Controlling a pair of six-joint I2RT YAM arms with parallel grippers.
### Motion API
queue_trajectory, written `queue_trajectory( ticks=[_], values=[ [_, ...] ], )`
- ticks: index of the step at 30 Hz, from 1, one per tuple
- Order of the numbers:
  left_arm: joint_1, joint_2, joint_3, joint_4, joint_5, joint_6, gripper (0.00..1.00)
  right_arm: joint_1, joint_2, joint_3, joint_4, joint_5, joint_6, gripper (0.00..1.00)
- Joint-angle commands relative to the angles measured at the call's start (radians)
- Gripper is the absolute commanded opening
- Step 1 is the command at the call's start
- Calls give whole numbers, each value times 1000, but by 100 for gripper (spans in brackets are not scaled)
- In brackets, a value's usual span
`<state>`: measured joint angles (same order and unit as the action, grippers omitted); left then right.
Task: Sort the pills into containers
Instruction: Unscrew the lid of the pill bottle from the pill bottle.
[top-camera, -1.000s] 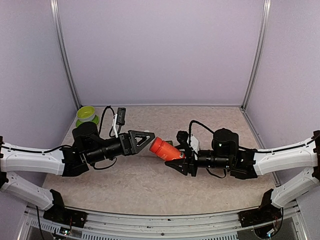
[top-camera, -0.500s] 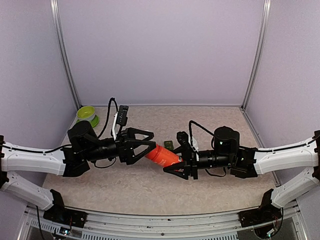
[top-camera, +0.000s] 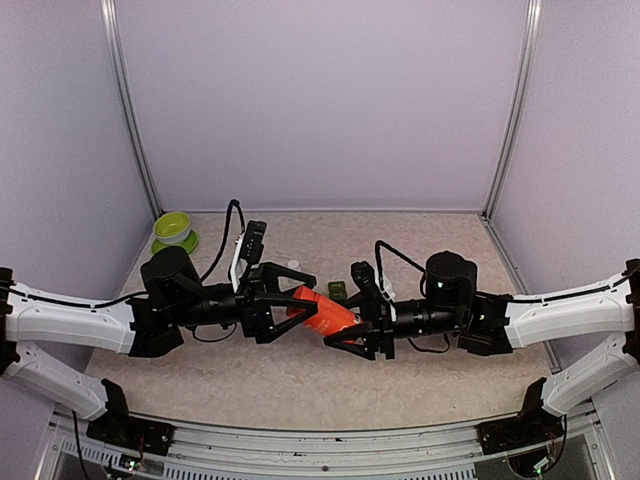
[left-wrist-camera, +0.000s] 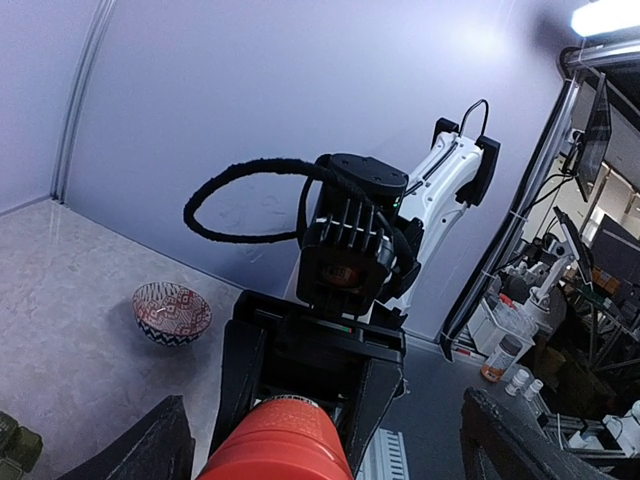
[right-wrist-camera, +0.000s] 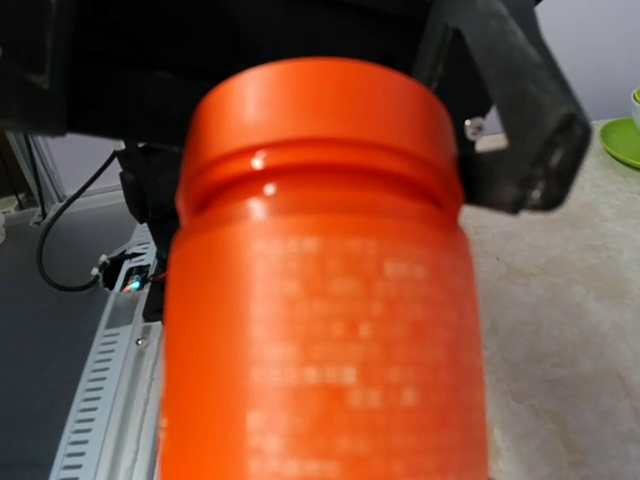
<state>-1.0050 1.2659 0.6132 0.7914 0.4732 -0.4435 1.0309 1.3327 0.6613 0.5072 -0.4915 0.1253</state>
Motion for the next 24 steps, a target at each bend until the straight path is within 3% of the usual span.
queue_trajectory(
  ticks=[1, 10, 24],
  values=[
    [-9, -7, -9, 3, -1, 34, 89, -2, 2, 34, 8, 97, 12, 30],
    [-9, -1, -26, 18, -4, 18, 87, -7, -52, 12, 4, 169, -2, 30],
    [-3, -11, -45, 44, -47, -3, 68, -13, -62, 5, -16, 135, -21, 30]
  ],
)
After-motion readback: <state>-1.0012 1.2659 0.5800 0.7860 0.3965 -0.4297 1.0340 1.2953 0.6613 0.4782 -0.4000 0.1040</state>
